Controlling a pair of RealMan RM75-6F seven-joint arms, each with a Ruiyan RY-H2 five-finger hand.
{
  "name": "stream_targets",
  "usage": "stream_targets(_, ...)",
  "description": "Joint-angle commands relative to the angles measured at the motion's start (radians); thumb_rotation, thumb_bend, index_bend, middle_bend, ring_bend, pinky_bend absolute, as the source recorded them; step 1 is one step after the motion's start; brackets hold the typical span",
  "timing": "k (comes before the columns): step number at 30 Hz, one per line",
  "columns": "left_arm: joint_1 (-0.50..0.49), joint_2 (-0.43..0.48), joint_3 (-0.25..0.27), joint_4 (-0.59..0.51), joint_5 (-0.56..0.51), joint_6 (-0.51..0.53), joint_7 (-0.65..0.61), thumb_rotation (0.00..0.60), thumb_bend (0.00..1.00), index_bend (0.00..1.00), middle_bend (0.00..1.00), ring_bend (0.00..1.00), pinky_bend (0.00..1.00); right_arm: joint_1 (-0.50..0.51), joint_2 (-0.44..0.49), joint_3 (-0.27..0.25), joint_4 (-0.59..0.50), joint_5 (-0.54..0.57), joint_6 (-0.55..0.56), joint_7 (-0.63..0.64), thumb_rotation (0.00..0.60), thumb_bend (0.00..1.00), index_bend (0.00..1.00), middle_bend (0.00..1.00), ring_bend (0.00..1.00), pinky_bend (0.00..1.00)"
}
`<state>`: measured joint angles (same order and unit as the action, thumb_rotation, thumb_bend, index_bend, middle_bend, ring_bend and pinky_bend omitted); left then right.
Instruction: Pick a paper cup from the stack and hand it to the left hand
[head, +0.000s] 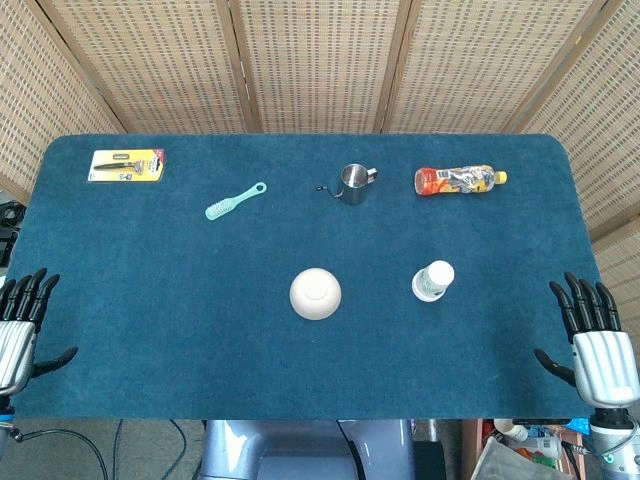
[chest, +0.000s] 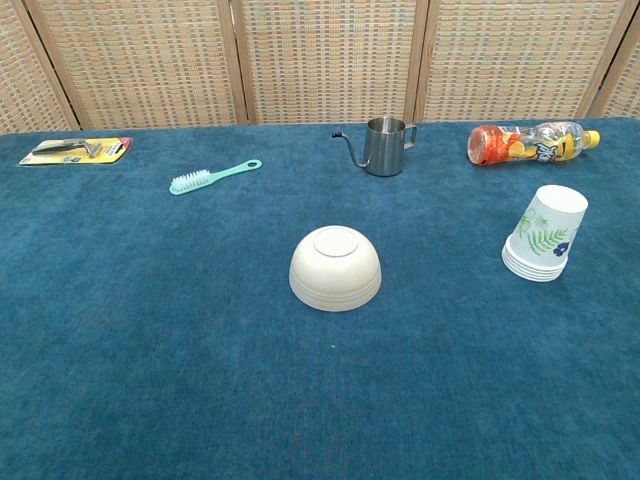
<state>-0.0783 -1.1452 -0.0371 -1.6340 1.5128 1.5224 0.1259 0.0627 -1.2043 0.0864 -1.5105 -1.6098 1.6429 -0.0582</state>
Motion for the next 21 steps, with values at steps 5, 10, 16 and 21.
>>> stream_targets(5,-0.002,-0.009,-0.006,0.015,-0.002,0.003,-0.006,0.600,0.11,0.00,0.00,0.00,0.00,0.002,0.014,-0.010,-0.030,0.016,-0.035,0.012,0.600,0.00,0.00,0.00,0.00,0.00)
stream_targets(10,-0.009,-0.018,-0.013,0.027,-0.005,-0.004,-0.008,0.600,0.11,0.00,0.00,0.00,0.00,0.057,0.054,0.005,-0.086,0.006,-0.107,0.020,0.600,0.00,0.00,0.00,0.00,0.00)
stream_targets(16,-0.018,-0.028,-0.022,0.041,-0.018,-0.016,-0.004,0.600,0.11,0.00,0.00,0.00,0.00,0.224,0.142,0.064,-0.227,0.114,-0.401,-0.056,0.600,0.00,0.00,0.00,0.00,0.00)
stream_targets(21,-0.026,-0.035,-0.030,0.052,-0.041,-0.035,-0.005,0.600,0.12,0.00,0.00,0.00,0.00,0.354,0.151,0.103,-0.271,0.287,-0.639,-0.099,0.600,0.00,0.00,0.04,0.00,0.02)
